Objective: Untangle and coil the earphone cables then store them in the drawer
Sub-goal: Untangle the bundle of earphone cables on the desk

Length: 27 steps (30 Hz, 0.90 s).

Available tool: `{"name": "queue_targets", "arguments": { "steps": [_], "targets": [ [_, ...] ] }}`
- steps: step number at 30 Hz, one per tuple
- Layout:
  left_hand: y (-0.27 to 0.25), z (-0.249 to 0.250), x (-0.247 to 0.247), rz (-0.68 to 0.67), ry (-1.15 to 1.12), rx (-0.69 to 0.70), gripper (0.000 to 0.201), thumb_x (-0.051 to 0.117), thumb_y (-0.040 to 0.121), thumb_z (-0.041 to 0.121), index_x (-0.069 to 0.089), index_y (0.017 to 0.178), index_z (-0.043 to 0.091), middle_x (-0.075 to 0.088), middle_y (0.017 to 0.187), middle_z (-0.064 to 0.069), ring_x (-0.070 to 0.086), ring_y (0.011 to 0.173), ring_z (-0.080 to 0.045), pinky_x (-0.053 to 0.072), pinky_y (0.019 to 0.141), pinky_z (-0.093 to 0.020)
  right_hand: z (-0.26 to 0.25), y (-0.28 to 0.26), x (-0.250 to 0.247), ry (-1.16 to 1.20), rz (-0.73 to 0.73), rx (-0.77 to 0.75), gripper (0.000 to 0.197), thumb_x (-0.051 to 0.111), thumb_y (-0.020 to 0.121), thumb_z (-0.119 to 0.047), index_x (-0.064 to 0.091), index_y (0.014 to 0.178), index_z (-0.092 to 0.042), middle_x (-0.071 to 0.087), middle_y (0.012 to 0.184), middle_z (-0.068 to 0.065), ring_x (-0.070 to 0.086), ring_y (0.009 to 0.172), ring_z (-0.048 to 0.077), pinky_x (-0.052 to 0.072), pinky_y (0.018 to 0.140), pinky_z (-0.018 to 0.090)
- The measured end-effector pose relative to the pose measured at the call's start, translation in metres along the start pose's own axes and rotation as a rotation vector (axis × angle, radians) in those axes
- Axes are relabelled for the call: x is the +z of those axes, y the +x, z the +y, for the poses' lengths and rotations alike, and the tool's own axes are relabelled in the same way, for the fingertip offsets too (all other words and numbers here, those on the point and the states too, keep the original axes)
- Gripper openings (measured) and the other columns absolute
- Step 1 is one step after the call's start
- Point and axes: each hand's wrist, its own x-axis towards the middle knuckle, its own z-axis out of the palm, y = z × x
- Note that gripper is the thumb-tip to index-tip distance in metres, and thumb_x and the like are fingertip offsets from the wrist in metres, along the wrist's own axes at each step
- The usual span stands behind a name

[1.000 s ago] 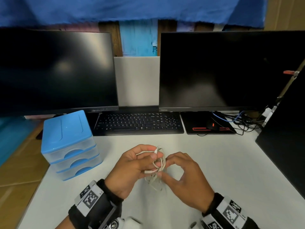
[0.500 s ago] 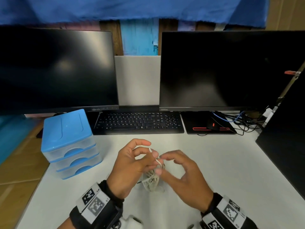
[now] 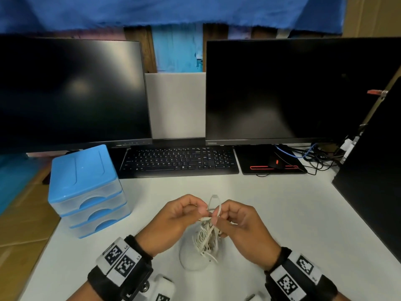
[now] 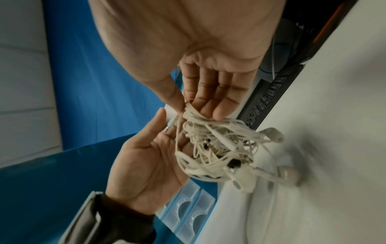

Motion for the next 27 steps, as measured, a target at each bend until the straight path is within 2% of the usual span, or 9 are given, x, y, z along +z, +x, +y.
{"name": "queue_targets", "arguments": {
  "steps": [2, 4, 6, 9, 15, 17, 21, 24, 27],
  "targets": [
    [-0.001, -0.004, -0.003, -0.039, 0.100, 0.016, 0.015, 0.069, 0.085, 0.010, 0.070, 0.100, 0.012, 0.076, 0.092, -0.006, 0.069, 0.085, -0.016, 0.055, 0.082, -0.027, -0.001, 0.001, -0.002, 0.059, 0.000, 0.012, 0.019, 0.069, 0.086, -0.001, 0.069, 0.078, -0.017, 0.062, 0.073, 0.013, 0.058, 0.069, 0.018, 0.051, 0.063, 0.026],
    [-0.001, -0.007, -0.004, 0.008, 0.160, 0.033, 0.014, 0.070, 0.085, 0.007, 0.075, 0.092, 0.018, 0.076, 0.087, -0.006, 0.068, 0.079, -0.018, 0.056, 0.081, -0.032, -0.001, 0.001, -0.003, 0.088, -0.012, 0.018, 0.013, 0.065, 0.086, 0.006, 0.067, 0.085, -0.007, 0.063, 0.074, 0.009, 0.060, 0.069, 0.013, 0.050, 0.062, 0.023],
    [0.001, -0.007, -0.002, 0.061, 0.134, 0.042, 0.014, 0.065, 0.088, 0.007, 0.076, 0.089, 0.016, 0.075, 0.082, -0.009, 0.067, 0.074, -0.017, 0.055, 0.073, -0.027, 0.000, 0.001, -0.002, 0.121, -0.020, 0.018, 0.015, 0.060, 0.085, 0.015, 0.063, 0.091, 0.002, 0.062, 0.073, 0.003, 0.060, 0.066, 0.008, 0.049, 0.062, 0.020],
    [0.002, -0.003, 0.002, 0.083, 0.095, 0.015, 0.014, 0.056, 0.094, 0.006, 0.070, 0.091, 0.008, 0.071, 0.071, -0.009, 0.063, 0.059, -0.007, 0.046, 0.057, -0.012, -0.001, 0.000, -0.001, 0.165, -0.021, 0.001, 0.021, 0.057, 0.076, 0.012, 0.060, 0.096, 0.006, 0.062, 0.079, 0.013, 0.059, 0.068, 0.014, 0.050, 0.060, 0.021],
    [0.003, -0.008, 0.004, 0.122, 0.028, 0.008, 0.012, 0.058, 0.093, 0.005, 0.063, 0.102, 0.010, 0.071, 0.069, -0.008, 0.058, 0.055, -0.012, 0.043, 0.053, -0.013, -0.002, 0.001, -0.003, 0.236, 0.012, 0.021, 0.027, 0.065, 0.073, 0.000, 0.065, 0.099, -0.004, 0.069, 0.082, 0.010, 0.063, 0.077, 0.022, 0.053, 0.071, 0.028],
    [0.001, -0.008, 0.004, 0.098, 0.030, 0.029, 0.011, 0.064, 0.089, 0.011, 0.060, 0.099, 0.010, 0.072, 0.071, -0.005, 0.060, 0.060, -0.012, 0.045, 0.057, -0.015, -0.005, 0.001, -0.004, 0.288, 0.029, 0.038, 0.027, 0.068, 0.075, 0.001, 0.063, 0.102, -0.001, 0.071, 0.083, 0.010, 0.066, 0.076, 0.020, 0.053, 0.071, 0.028],
    [-0.001, -0.014, 0.004, -0.017, 0.168, 0.040, 0.021, 0.079, 0.076, 0.023, 0.072, 0.094, 0.019, 0.073, 0.081, 0.003, 0.062, 0.071, -0.012, 0.051, 0.069, -0.024, -0.011, 0.001, -0.006, 0.355, 0.068, 0.105, 0.024, 0.062, 0.086, 0.011, 0.060, 0.107, 0.000, 0.070, 0.079, 0.011, 0.065, 0.068, 0.017, 0.052, 0.064, 0.022],
    [0.000, -0.018, 0.005, 0.018, 0.192, 0.040, 0.011, 0.074, 0.081, 0.024, 0.076, 0.088, 0.016, 0.076, 0.084, -0.003, 0.067, 0.075, -0.014, 0.053, 0.074, -0.028, -0.007, 0.000, -0.002, 0.210, 0.119, 0.100, 0.024, 0.068, 0.085, 0.003, 0.063, 0.105, -0.011, 0.070, 0.090, 0.008, 0.064, 0.081, 0.016, 0.052, 0.073, 0.026],
    [0.001, -0.017, 0.006, 0.104, 0.043, -0.050, 0.022, 0.071, 0.078, 0.032, 0.076, 0.083, 0.011, 0.072, 0.072, -0.004, 0.061, 0.064, -0.011, 0.047, 0.061, -0.021, -0.004, -0.005, 0.003, -0.155, 0.219, -0.043, 0.024, 0.077, 0.080, -0.026, 0.062, 0.099, -0.028, 0.066, 0.100, -0.011, 0.060, 0.102, 0.006, 0.048, 0.088, 0.022]
  ]
}}
